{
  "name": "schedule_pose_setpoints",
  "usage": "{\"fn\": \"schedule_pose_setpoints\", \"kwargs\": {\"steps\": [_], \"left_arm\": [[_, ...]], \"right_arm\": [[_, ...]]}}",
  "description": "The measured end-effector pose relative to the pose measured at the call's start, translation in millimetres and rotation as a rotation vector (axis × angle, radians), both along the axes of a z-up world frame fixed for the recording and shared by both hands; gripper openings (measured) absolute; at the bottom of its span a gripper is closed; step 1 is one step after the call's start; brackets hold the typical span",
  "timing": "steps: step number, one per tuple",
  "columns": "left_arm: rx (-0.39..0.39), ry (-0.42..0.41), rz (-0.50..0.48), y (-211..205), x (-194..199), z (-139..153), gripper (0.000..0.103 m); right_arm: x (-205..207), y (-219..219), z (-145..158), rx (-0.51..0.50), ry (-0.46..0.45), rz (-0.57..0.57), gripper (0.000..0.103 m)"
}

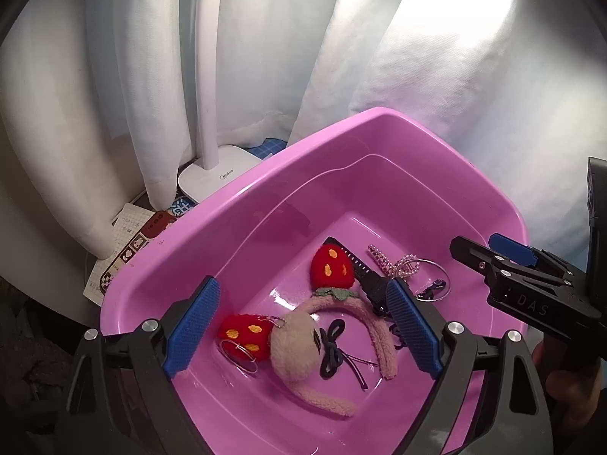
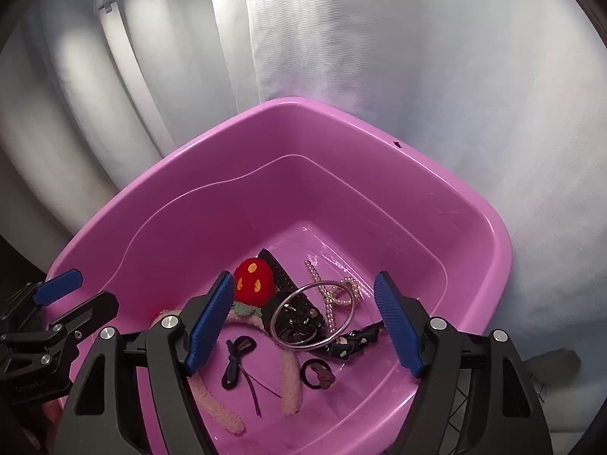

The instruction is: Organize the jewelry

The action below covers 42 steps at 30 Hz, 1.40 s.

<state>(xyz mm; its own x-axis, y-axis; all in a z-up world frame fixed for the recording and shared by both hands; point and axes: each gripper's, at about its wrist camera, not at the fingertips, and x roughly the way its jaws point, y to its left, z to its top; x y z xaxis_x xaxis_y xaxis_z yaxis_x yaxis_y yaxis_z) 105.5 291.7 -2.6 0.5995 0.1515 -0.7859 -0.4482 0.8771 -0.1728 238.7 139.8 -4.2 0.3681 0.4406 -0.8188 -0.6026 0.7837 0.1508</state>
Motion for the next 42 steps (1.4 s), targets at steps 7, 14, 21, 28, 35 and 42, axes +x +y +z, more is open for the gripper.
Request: {"fn": "schedule_pose_setpoints", "kwargs": {"steps": [7, 14, 21, 28, 35, 42], "left_arm": [[-0.008, 0.011, 0.013, 2, -2, -1, 0.089], [0.0, 0.02, 0.018, -1, -2, 1, 0.092], [0.012, 0.022, 0.041, -2, -5, 4, 0.096], [0.022, 0.038, 0.051, -3, -7, 6, 0.096], [0.066, 0.066, 0.07, -2, -10, 7, 0.096], [0.069, 0.07, 0.078, 3, -13, 10, 0.096]], "right_arm": [[1, -2, 1, -0.011, -0.004, -0.003, 0.073], [-2, -1, 1, -0.017, -0.001, -0.002, 0.073], [-6, -4, 3, -0.014, -0.006, 0.0, 0.073], [-9, -6, 5, -0.009, -0.008, -0.001, 0.073], [-13, -6, 7, -0.011, -0.013, 0.008, 0.073], [-19, -6, 11, -0.012, -0.027, 0.018, 0.073]]}}
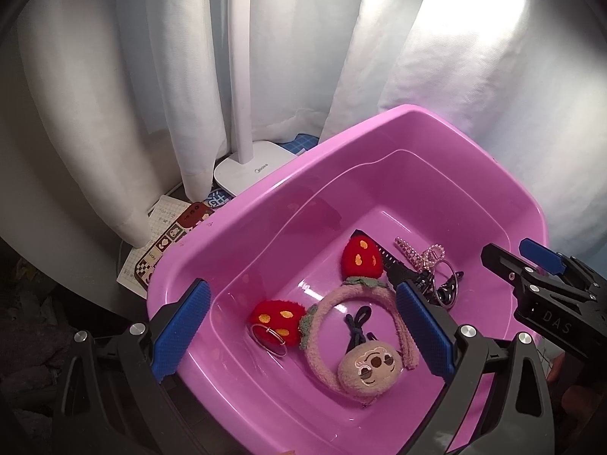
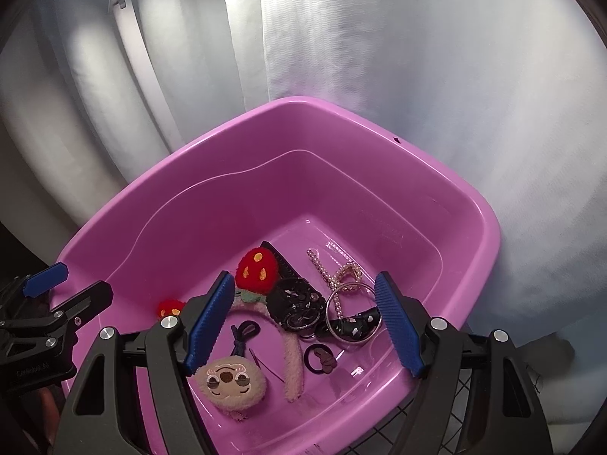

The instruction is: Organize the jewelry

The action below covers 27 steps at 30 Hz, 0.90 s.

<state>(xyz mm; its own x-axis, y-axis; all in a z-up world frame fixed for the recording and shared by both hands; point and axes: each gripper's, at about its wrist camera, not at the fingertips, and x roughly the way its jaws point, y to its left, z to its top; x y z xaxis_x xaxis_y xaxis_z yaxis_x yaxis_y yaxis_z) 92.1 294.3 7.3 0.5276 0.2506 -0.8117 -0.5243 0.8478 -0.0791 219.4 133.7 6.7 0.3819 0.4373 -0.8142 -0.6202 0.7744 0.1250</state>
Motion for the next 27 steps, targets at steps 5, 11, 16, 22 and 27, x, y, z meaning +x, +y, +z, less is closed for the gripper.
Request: {"fn": "schedule_pose_setpoints", "kwargs": {"steps": [5, 11, 16, 22, 27], "left_arm": [[-0.013, 0.002, -0.007, 0, -2, 0, 0.096], [-0.015, 0.009, -0.007, -1, -4, -1, 0.096], [-0.029, 0.016, -0.017, -2, -4, -3, 0.096], [-0.037, -0.001, -0.021, -3, -7, -1, 0.096], [-0.035, -0.011, -0.037, -7, -8, 3, 0.096]], "right_arm": [[-2, -1, 1, 0.001, 0.003, 0.0, 0.073], [-6, -2, 1, 0.003, 0.002, -0.001, 0.073], [-11, -3, 2, 0.002, -0.004, -0.002, 0.073], [-13, -6, 2, 0.004, -0.007, -0.005, 0.073], [-14, -6, 3, 0.004, -0.007, -0.004, 0.073]]}}
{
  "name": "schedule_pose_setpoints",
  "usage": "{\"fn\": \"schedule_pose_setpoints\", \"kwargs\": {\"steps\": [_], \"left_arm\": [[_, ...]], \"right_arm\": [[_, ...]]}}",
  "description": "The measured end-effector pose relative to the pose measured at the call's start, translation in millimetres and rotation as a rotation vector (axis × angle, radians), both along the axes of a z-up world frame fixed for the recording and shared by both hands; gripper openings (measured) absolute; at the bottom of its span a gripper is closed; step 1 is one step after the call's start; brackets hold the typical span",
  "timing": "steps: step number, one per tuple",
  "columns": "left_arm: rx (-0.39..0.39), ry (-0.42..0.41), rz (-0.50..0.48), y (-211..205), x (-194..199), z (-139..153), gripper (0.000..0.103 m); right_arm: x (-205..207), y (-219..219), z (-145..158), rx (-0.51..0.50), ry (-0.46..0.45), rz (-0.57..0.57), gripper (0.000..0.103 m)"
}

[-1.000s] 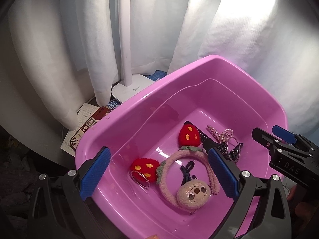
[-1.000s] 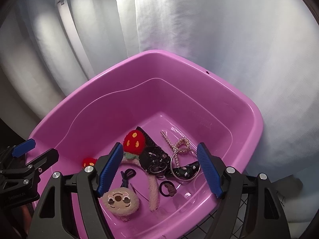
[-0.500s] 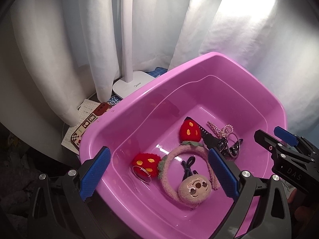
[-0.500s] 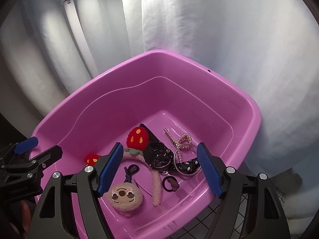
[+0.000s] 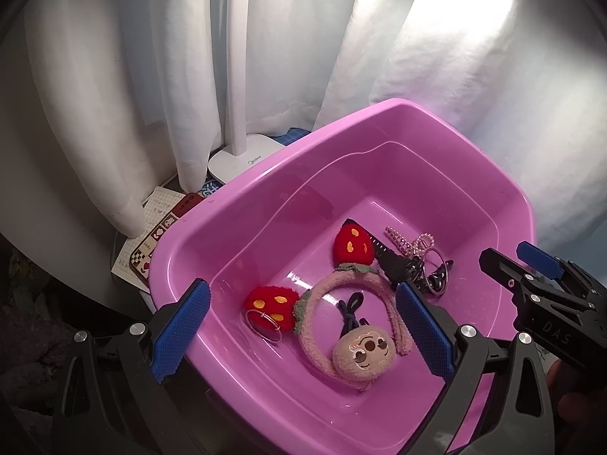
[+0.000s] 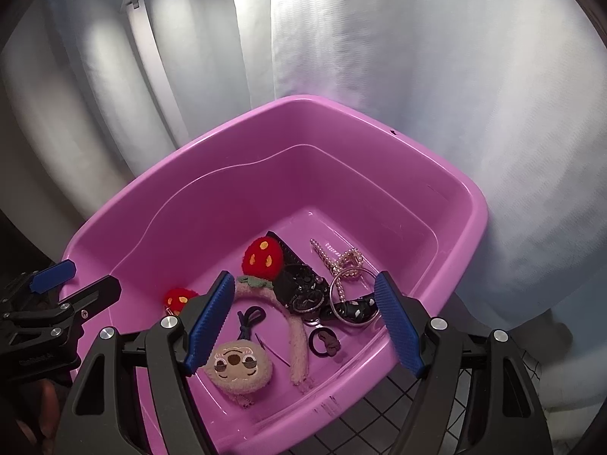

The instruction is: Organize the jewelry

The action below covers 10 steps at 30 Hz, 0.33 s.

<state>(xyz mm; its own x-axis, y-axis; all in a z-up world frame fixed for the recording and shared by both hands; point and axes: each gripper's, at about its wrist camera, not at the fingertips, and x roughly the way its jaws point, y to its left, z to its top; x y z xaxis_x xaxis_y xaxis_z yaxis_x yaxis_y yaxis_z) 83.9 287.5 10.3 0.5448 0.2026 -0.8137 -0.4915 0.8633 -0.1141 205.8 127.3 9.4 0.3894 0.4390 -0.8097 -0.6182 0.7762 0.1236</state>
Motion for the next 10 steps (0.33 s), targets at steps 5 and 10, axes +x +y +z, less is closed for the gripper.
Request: {"fn": "schedule_pose_setpoints", "kwargs": {"steps": [5, 10], "left_arm": [[0.018, 0.009, 0.003, -2.8, -0.7, 3.1, 0.096], [-0.005, 0.01, 0.007, 0.2, -2.6, 2.3, 0.096]], "right_arm": [[-1.2, -0.9, 1.3, -0.001, -0.001, 0.0, 0.073], [-6.0, -3.4, 2.3, -0.002, -0.006, -0.001, 0.073]]}}
